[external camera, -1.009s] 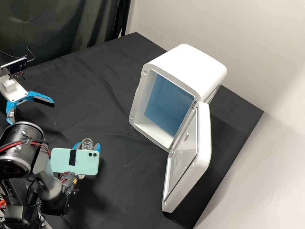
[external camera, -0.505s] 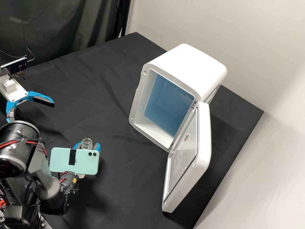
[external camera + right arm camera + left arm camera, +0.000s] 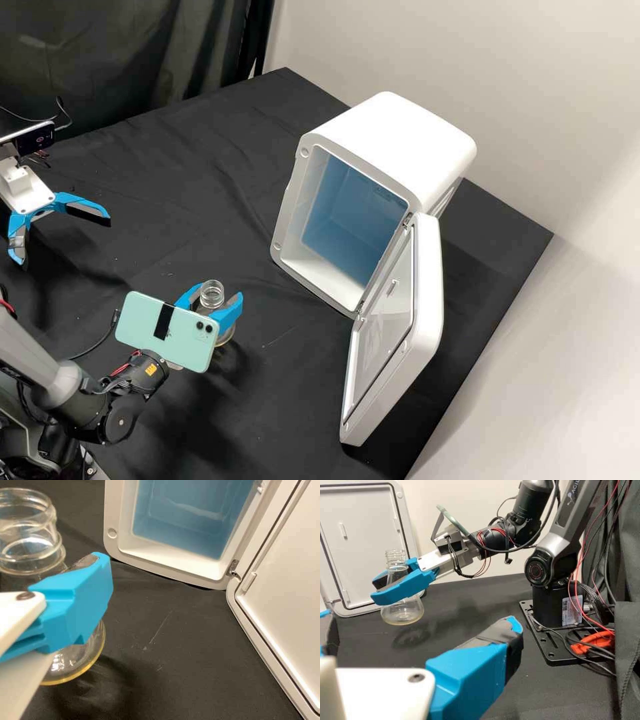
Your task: Place the flask in the incubator
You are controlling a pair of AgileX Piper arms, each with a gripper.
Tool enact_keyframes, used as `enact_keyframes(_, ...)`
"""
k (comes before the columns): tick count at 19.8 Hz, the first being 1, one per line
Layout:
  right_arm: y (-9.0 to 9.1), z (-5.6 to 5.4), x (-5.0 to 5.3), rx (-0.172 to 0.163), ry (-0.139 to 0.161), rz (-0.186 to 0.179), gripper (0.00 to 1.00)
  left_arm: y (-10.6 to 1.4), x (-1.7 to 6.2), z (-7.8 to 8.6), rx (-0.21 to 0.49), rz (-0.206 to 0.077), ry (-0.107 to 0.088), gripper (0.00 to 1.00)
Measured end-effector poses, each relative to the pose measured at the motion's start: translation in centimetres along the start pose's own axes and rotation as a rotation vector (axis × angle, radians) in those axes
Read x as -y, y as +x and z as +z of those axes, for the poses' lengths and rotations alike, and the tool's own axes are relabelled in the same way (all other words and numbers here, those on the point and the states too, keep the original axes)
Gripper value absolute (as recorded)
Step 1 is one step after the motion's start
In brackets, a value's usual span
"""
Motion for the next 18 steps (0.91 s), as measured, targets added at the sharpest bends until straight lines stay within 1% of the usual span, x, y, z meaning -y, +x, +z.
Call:
enact_keyframes(2,0.0,0.0,0.0,0.001,-0.001,0.001,0.0,-0.1,0.01,0.0,0.0,0.0,0.0,1.0)
enact_keyframes(6,0.0,0.0,0.0,0.001,0.011,0.001,0.0,-0.1,0.03,0.0,0.0,-0.001,0.0,1.0)
enact_keyframes(12,0.0,0.0,0.0,0.001,0.012,0.001,0.0,-0.1,0.04,0.1,0.002,-0.001,0.0,1.0)
enact_keyframes(13,0.0,-0.1,-0.1,0.001,0.015,0.006,0.0,-0.1,0.04,0.1,0.002,-0.001,0.0,1.0)
enact_keyframes(14,-0.1,-0.1,-0.3,0.006,0.029,0.022,0.0,-0.1,0.04,0.1,0.001,-0.001,-0.001,1.0)
enact_keyframes(15,-0.2,-0.2,-0.8,0.023,0.063,0.072,0.0,-0.1,0.01,0.1,0.004,0.001,-0.001,1.0)
enact_keyframes(16,-0.4,-0.3,-1.2,0.035,0.091,0.116,0.0,0.0,0.0,0.2,0.005,0.003,-0.002,1.0)
enact_keyframes(17,-0.5,-0.3,-1.7,0.049,0.121,0.17,0.0,0.0,0.0,0.2,0.005,0.003,-0.002,1.0)
enact_keyframes(18,-0.8,-0.3,-2.3,0.064,0.156,0.237,0.0,0.0,0.0,0.2,0.005,0.003,-0.002,1.0)
